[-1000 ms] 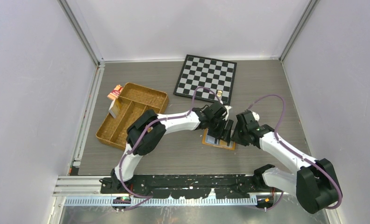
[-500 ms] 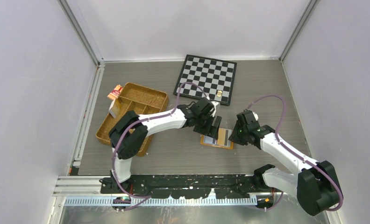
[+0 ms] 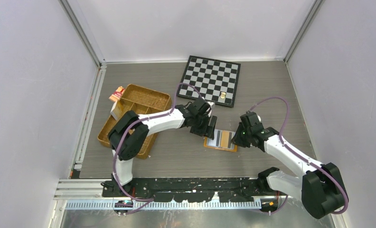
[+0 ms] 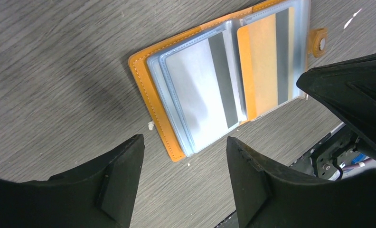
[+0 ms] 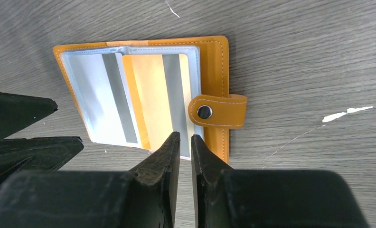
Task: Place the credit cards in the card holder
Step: Turn over the card holder at the center of the board.
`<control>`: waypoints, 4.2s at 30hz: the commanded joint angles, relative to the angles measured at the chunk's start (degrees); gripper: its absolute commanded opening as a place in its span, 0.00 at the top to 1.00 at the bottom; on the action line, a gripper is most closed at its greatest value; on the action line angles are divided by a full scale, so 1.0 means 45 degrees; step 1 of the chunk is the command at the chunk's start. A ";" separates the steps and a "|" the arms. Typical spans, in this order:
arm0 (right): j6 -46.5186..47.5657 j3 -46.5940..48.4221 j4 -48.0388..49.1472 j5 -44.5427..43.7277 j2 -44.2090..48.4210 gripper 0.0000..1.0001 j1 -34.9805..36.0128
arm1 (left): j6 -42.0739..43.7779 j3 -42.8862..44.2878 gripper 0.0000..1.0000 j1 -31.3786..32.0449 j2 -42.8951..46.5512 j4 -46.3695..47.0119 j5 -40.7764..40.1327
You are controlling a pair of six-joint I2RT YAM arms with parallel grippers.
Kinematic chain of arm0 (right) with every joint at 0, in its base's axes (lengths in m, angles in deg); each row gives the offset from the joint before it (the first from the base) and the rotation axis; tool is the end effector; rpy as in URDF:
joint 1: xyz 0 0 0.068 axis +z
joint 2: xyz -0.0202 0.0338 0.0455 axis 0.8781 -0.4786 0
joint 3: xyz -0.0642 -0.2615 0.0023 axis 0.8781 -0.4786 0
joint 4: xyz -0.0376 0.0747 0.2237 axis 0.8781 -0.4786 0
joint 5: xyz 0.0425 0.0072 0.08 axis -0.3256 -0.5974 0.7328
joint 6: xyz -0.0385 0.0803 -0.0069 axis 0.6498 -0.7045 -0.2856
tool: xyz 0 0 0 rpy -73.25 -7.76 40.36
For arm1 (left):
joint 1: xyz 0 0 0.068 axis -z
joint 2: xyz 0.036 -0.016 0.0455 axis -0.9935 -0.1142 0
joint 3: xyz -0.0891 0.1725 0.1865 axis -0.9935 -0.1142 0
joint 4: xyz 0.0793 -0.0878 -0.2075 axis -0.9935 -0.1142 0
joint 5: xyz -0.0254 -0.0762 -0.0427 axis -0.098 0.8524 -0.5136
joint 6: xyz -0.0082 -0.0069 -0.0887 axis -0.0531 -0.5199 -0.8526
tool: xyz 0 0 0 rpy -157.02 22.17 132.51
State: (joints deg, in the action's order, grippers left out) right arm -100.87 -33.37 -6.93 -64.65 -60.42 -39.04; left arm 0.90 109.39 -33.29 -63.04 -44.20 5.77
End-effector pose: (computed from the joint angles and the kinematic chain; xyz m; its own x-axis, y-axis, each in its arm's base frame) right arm 0.1803 0.0750 0.1487 -0.8357 0.3921 -0.3846 0.2507 0.8954 0.3680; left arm 0.2455 -0.3206 0.1590 -0.8942 0.2569 -0.3666 0.4102 0.7982 -0.4411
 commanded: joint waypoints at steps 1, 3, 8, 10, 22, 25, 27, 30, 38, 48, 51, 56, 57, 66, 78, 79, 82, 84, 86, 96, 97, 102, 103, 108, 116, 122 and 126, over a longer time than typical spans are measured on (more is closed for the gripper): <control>-0.0066 -0.0052 0.0296 -0.0080 -0.0341 0.80 -0.0029 | 0.0203 0.0188 0.35 0.0027 -0.0367 0.0088 0.0051; -0.0047 -0.0082 0.0310 -0.0495 -0.0519 0.80 -0.0023 | 0.0217 0.0241 0.35 0.0027 -0.0471 0.0046 -0.0011; -0.0019 -0.0103 0.0373 -0.0638 -0.0940 0.80 -0.0016 | 0.0336 0.0324 0.37 0.0027 -0.0746 -0.0170 -0.0216; -0.0047 -0.0095 0.0357 -0.0706 -0.1041 0.81 -0.0024 | 0.0393 0.0378 0.38 0.0027 -0.0858 -0.0234 -0.0284; -0.0358 -0.0585 0.1333 0.0175 -0.1380 0.79 -0.0022 | 0.0572 0.0436 0.60 0.0027 -0.1370 -0.0537 -0.0593; -0.0616 -0.0958 0.2209 0.0838 -0.1427 0.78 -0.0020 | 0.0574 0.0373 0.64 0.0025 -0.1438 -0.0520 -0.0638; -0.0816 -0.1217 0.2732 0.1120 -0.1377 0.77 -0.0041 | 0.0580 0.0341 0.67 0.0027 -0.1458 -0.0558 -0.0688; -0.1034 -0.1525 0.3374 0.1539 -0.1265 0.75 -0.0045 | 0.0609 0.0315 0.73 0.0027 -0.1481 -0.0614 -0.0756; -0.1347 -0.2053 0.4642 0.2578 -0.0909 0.72 -0.0114 | 0.0629 0.0256 0.81 0.0027 -0.1541 -0.0575 -0.0808; -0.1870 -0.2423 0.4901 0.2972 0.0740 0.71 -0.0119 | 0.0595 0.0225 0.83 0.0008 -0.1565 -0.0523 -0.0760; -0.2119 -0.2642 0.5297 0.3179 0.1071 0.71 -0.0119 | 0.0597 0.0205 0.86 0.0008 -0.1579 -0.0510 -0.0731; -0.2183 -0.2611 0.5376 0.3270 0.1361 0.71 -0.0114 | 0.0580 0.0185 0.88 0.0008 -0.1542 -0.0458 -0.0689; -0.2142 -0.2573 0.5376 0.3305 0.1353 0.71 -0.0121 | 0.0554 0.0196 0.88 0.0008 -0.1539 -0.0420 -0.0656; -0.1737 -0.1914 0.5025 0.3416 0.0975 0.67 -0.0110 | 0.0189 -0.0060 0.88 0.0008 -0.1435 0.0249 -0.0080; -0.1703 -0.1234 0.5418 0.2975 -0.0382 0.66 0.0429 | 0.0010 -0.0954 0.82 -0.0149 -0.0598 0.0882 -0.0075; -0.1733 -0.1192 0.5542 0.2919 -0.0530 0.66 0.0513 | 0.0007 -0.1160 0.80 -0.0207 -0.0354 0.0919 -0.0134; -0.1724 -0.0950 0.5665 0.2531 -0.0971 0.64 0.0884 | 0.0130 -0.1734 0.72 -0.0295 0.0536 0.0972 -0.0200; -0.1702 -0.0810 0.5677 0.2215 -0.1226 0.62 0.1057 | 0.0220 -0.1978 0.67 -0.0296 0.1129 0.0899 -0.0265; -0.1742 -0.0671 0.5685 0.1881 -0.1467 0.60 0.1252 | 0.0342 -0.2199 0.63 -0.0304 0.1714 0.0622 -0.0398; -0.1527 0.0550 0.5272 0.0258 -0.2855 0.50 0.2457 | 0.0744 -0.3294 0.51 -0.0757 0.4523 -0.0794 -0.0905; -0.1533 0.0613 0.5217 0.0101 -0.2956 0.49 0.2508 | 0.0772 -0.3376 0.51 -0.0869 0.4761 -0.0923 -0.0915; -0.1441 0.1044 0.5200 -0.0080 -0.3637 0.41 0.2644 | 0.0947 -0.3787 0.46 -0.1457 0.6109 -0.1622 -0.1025; -0.1412 0.1175 0.5191 -0.0080 -0.3781 0.40 0.2692 | 0.1015 -0.3833 0.45 -0.1582 0.6358 -0.1752 -0.1030; -0.1240 0.1754 0.4834 -0.0691 -0.3819 0.37 0.2956 | 0.1848 -0.3713 0.37 -0.2812 0.7431 -0.2910 -0.1188; -0.0079 0.2642 0.2954 -0.1654 -0.2321 0.22 0.2799 | 0.3787 -0.3048 0.26 -0.7096 0.8009 -0.4684 -0.1213; 0.0804 0.2756 0.2093 -0.1460 -0.1099 0.22 0.1948 | 0.4696 -0.2486 0.22 -1.0819 0.7876 -0.4270 -0.1893; 0.1364 0.2623 0.2103 -0.0375 -0.0713 0.21 0.1152 | 0.5530 -0.1922 0.24 -1.1899 0.7243 -0.3879 -0.3176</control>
State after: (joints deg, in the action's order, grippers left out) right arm -98.77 -22.96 3.67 -69.11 -65.60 -31.10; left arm 20.26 96.71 -83.74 -28.62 -63.04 -2.73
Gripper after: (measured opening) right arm 0.783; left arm 0.769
